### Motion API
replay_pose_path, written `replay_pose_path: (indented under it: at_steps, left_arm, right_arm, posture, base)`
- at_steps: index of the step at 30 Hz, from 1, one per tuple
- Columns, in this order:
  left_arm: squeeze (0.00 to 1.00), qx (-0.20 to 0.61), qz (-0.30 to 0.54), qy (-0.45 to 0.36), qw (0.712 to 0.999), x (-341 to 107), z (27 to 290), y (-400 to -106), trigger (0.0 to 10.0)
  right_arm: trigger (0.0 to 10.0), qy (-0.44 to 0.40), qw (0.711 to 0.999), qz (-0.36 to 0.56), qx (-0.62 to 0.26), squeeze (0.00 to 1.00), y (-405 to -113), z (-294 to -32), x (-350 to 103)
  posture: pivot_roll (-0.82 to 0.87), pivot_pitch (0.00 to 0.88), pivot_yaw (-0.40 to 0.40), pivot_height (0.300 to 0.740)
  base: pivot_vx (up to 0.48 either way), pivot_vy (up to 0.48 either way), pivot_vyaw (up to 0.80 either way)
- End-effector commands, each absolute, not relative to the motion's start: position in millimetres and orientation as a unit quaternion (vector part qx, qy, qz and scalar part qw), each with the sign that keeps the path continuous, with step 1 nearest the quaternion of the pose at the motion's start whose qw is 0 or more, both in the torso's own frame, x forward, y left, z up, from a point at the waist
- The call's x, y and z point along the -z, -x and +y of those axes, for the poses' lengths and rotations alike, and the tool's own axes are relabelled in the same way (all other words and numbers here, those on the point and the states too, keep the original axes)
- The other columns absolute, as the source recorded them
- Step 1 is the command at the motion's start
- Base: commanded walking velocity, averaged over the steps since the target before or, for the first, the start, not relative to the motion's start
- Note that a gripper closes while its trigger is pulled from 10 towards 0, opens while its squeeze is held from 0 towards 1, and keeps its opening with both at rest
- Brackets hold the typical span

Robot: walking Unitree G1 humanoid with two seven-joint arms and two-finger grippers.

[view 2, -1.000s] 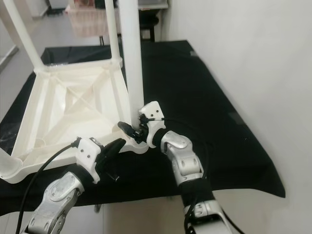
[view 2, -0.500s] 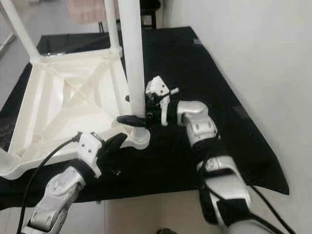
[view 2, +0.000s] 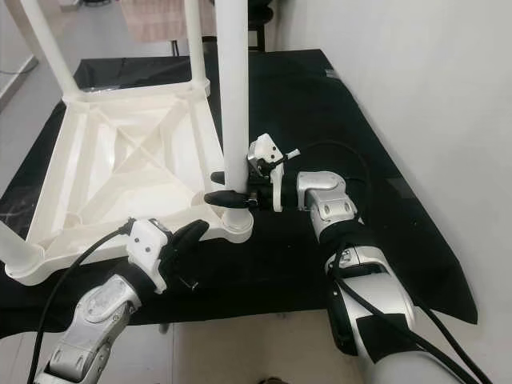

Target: Building children table

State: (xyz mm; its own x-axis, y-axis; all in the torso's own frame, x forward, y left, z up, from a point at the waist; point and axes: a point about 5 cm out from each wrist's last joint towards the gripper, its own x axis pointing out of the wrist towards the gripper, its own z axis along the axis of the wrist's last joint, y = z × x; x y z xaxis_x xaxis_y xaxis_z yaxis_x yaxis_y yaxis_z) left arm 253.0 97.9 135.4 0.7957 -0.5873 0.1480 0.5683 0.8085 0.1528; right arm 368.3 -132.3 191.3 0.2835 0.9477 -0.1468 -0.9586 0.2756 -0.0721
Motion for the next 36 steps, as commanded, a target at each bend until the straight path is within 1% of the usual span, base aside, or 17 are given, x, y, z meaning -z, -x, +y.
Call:
replay_pose_path:
  at_steps: [1,6,7,8,9,10,11,12,15,18,19,22,23,31,32,33,36]
  left_arm:
    - [0.0,0.307,-0.092,-0.057,0.946,-133.6,97.8,-250.4,10.0]
    - [0.0,0.306,-0.092,-0.058,0.946,-134.1,100.3,-249.9,10.0]
    - [0.0,0.305,-0.092,-0.059,0.946,-134.2,101.4,-249.6,10.0]
    - [0.0,0.305,-0.092,-0.059,0.946,-134.2,101.4,-249.6,10.0]
    - [0.0,0.304,-0.091,-0.06,0.946,-134.1,103.4,-249.3,10.0]
    - [0.0,0.304,-0.091,-0.06,0.946,-134.1,103.4,-249.3,10.0]
    - [0.0,0.304,-0.091,-0.061,0.946,-134.1,104.2,-249.3,10.0]
    - [0.0,0.303,-0.09,-0.062,0.947,-133.7,105.3,-249.7,10.0]
    - [0.0,0.304,-0.088,-0.062,0.947,-132.1,106.3,-250.3,10.0]
    - [0.0,0.306,-0.086,-0.062,0.946,-131.5,106.4,-249.9,10.0]
    - [0.0,0.306,-0.086,-0.063,0.946,-131.4,106.5,-249.1,10.0]
    - [0.0,0.305,-0.087,-0.064,0.946,-131.2,106.3,-247.4,10.0]
    - [0.0,0.305,-0.087,-0.064,0.946,-131.2,106.3,-247.0,10.0]
    - [0.0,0.314,-0.079,-0.052,0.945,-130.8,104.3,-241.0,10.0]
    - [0.0,0.311,-0.08,-0.05,0.946,-131.3,104.6,-239.3,10.0]
    - [0.0,0.306,-0.083,-0.049,0.947,-131.9,105.1,-237.8,10.0]
    - [0.0,0.302,-0.084,-0.049,0.948,-132.3,105.4,-236.8,10.0]
  right_arm:
    - [0.0,0.065,0.815,0.056,-0.573,0.0,-367.8,-141.5,-180.6]
    - [0.0,0.084,0.857,0.074,-0.503,0.0,-350.1,-152.8,-148.8]
    - [0.0,0.091,0.884,0.101,-0.447,0.0,-338.2,-147.6,-132.7]
    - [0.0,0.091,0.884,0.101,-0.447,0.0,-338.2,-147.6,-132.7]
    - [0.0,0.095,0.939,0.131,-0.303,0.0,-317.4,-136.5,-117.4]
    - [0.0,0.095,0.939,0.131,-0.303,0.0,-317.4,-136.5,-117.4]
    - [0.0,0.091,0.96,0.138,-0.226,0.0,-309.4,-135.9,-115.6]
    - [0.0,0.12,0.963,0.102,-0.22,0.0,-304.3,-130.5,-126.5]
    - [0.0,0.076,0.961,0.107,-0.244,0.0,-305.5,-125.5,-134.8]
    - [0.0,0.105,0.953,0.11,-0.263,0.0,-313.2,-122.5,-130.7]
    - [10.0,0.118,0.949,0.11,-0.272,0.0,-316.2,-119.4,-128.4]
    - [10.0,0.137,0.942,0.098,-0.29,0.0,-320.4,-114.6,-129.2]
    - [10.0,0.143,0.943,0.095,-0.286,1.0,-317.8,-113.7,-131.4]
    - [10.0,0.1,0.93,-0.007,-0.353,1.0,-333.8,-105.3,-183.0]
    - [10.0,0.118,0.903,-0.033,-0.412,0.0,-332.7,-109.1,-195.1]
    - [10.0,0.126,0.877,-0.042,-0.462,0.0,-332.8,-116.2,-204.4]
    - [10.0,0.132,0.858,-0.047,-0.495,0.0,-332.8,-121.8,-210.1]
  posture:
    - [0.05,0.11,-0.016,0.74]
    - [0.04,0.121,-0.015,0.74]
    - [0.04,0.126,-0.017,0.74]
    - [0.04,0.126,-0.017,0.74]
    - [0.04,0.128,-0.008,0.74]
    - [0.04,0.128,-0.008,0.74]
    - [0.04,0.128,-0.008,0.74]
    - [0.03,0.121,0.011,0.74]
    - [0.02,0.103,0.01,0.74]
    - [0.04,0.105,0.0,0.74]
    - [0.05,0.1,0.004,0.74]
    - [0.06,0.098,0.007,0.74]
    - [0.06,0.098,0.007,0.74]
    - [0.06,0.088,0.012,0.74]
    - [0.06,0.088,0.009,0.74]
    - [0.06,0.089,0.005,0.74]
    - [0.06,0.089,0.005,0.74]
  base:
    - [0.0,0.0,0.0]
    - [0.0,0.0,0.0]
    - [0.0,0.0,0.0]
    - [0.0,0.0,0.0]
    - [0.0,0.0,0.0]
    - [0.0,0.0,0.0]
    - [0.0,0.0,0.0]
    - [0.0,0.0,0.0]
    - [0.0,0.0,0.0]
    - [0.0,0.0,0.0]
    - [0.0,0.0,0.0]
    - [0.0,0.0,0.0]
    - [0.0,0.0,0.0]
    - [0.0,0.0,0.0]
    - [0.0,0.0,0.0]
    - [0.0,0.0,0.0]
    - [0.0,0.0,0.0]
